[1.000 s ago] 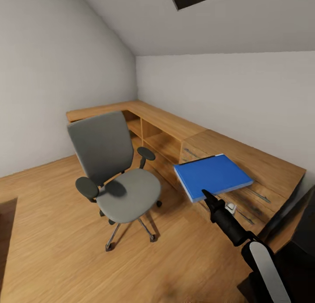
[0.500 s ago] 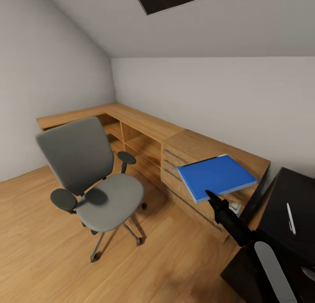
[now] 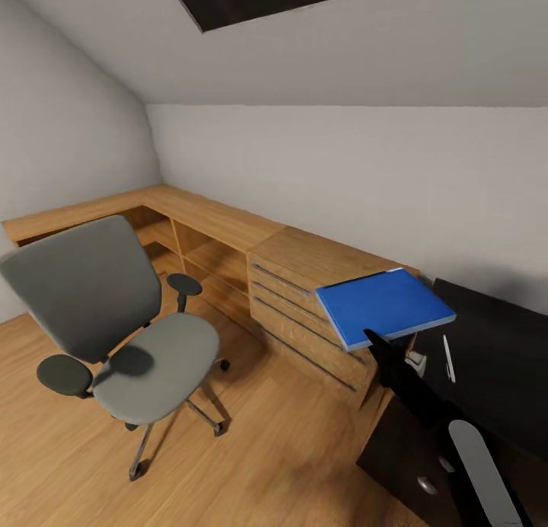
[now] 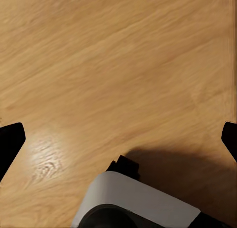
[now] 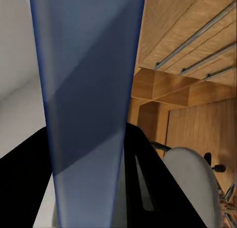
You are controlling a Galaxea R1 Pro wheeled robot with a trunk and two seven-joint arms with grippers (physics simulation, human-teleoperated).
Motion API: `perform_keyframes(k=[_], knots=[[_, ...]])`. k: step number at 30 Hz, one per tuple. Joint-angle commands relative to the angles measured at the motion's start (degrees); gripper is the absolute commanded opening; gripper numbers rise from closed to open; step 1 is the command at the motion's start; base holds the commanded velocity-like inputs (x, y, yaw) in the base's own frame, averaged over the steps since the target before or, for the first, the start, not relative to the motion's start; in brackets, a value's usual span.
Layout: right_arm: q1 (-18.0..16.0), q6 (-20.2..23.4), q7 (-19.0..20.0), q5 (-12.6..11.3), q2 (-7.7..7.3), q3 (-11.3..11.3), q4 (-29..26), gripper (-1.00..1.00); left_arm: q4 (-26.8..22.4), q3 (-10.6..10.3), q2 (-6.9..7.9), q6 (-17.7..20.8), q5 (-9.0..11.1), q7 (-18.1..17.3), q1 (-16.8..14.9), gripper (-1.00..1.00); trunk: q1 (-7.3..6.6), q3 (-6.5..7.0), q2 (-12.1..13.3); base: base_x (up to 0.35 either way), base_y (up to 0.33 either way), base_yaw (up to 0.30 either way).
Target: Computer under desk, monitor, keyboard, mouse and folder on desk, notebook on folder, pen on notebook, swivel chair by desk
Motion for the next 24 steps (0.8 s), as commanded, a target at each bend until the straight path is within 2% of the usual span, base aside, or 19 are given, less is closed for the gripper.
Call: perform_keyframes(k=[1, 2, 6, 19, 24], knots=[[0.0, 0.4, 0.1, -0.1, 0.02, -0.6, -0.1, -1.0, 0.2, -0.5, 0.06, -0.3, 0.5, 0.4, 0.0, 1.0, -0.23, 0.14, 0.4, 0.0, 0.0, -0.297], [0.0, 0.4, 0.0, -0.1, -0.02, -1.7, -0.7, -1.0, 0.6, -0.5, 0.05, -0.3, 0.4, 0.4, 0.0, 1.0, -0.45, 0.32, 0.8, 0.0, 0.0, -0.297], [0.0, 0.4, 0.0, -0.1, -0.21, -3.0, -0.8, -1.0, 0.7, -0.5, 0.04, -1.2, 0.5, 0.4, 0.0, 1.0, -1.33, 1.03, 2.4, 0.0, 0.0, -0.297], [0.0, 0.4, 0.0, 0.0, -0.22, -3.4, -0.6, -1.0, 1.3, -0.6, -0.31, -1.5, 0.3, 0.4, 0.0, 1.0, -4.18, 3.37, 7.6, 0.0, 0.0, -0.297], [0.0, 0.3, 0.1, 0.1, -0.17, -3.4, -0.6, -1.0, 2.4, -0.7, -1.48, -1.5, 0.0, 0.3, 0.0, 1.0, -5.28, 4.26, 9.6, 0.0, 0.0, -0.298]])
